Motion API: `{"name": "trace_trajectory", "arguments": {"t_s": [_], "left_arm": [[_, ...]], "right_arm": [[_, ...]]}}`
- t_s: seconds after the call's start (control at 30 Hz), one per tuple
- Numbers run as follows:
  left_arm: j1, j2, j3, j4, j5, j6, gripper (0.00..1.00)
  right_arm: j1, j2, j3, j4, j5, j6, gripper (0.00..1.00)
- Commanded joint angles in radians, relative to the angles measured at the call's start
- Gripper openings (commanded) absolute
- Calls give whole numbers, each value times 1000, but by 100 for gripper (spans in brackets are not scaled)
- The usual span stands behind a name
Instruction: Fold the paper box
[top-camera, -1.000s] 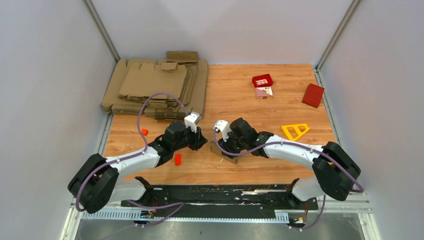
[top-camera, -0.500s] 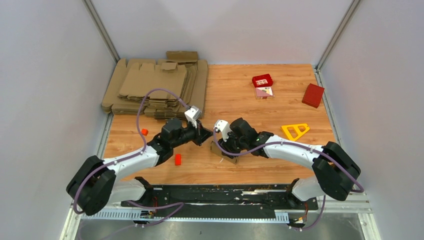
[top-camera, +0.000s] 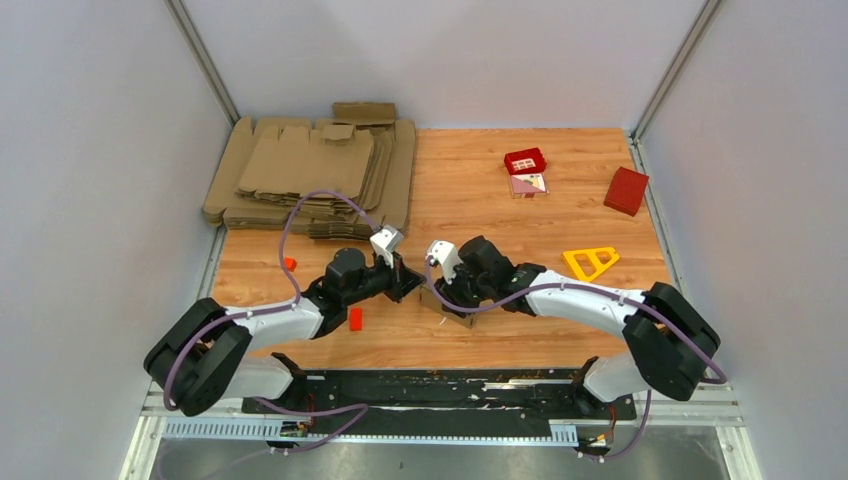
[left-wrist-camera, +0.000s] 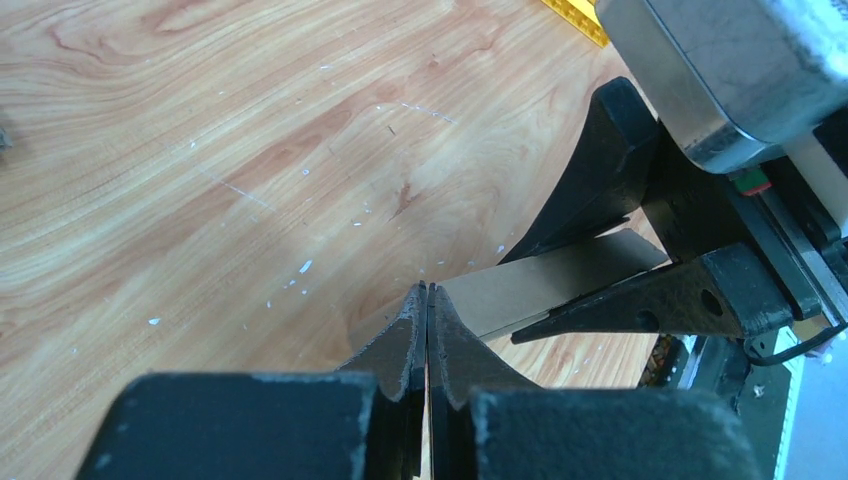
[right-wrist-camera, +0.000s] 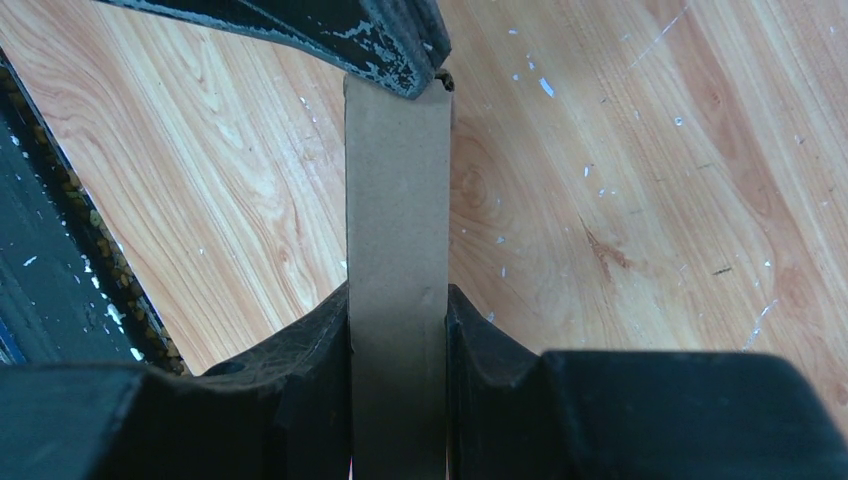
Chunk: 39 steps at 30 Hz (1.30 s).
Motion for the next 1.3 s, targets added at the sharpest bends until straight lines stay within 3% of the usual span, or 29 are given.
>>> {"name": "trace_trajectory", "arguments": {"t_s": [0.0,0.37,0.53,0.87,1.0,1.27], "left_arm": [[5,2,-54,-117,-69,72,0],[5,-221,107,-377,-84,138,0],[5,-297,114,-364,-54,112,0],[5,-51,73,-145,72,22,0],[5,9,56,-207,13,12,0],[5,-24,14,-219,-12,37,0]], "right_arm": [[8,32,5,-27,-18,4,21],[8,37,7,-25,-17,2,21],[7,35,5,-22,-18,1,21],[7,30,1,-21,-20,2,21],[8,30,-1,-22,-18,3,21],[8,36,0,-19,-18,3,21]]}}
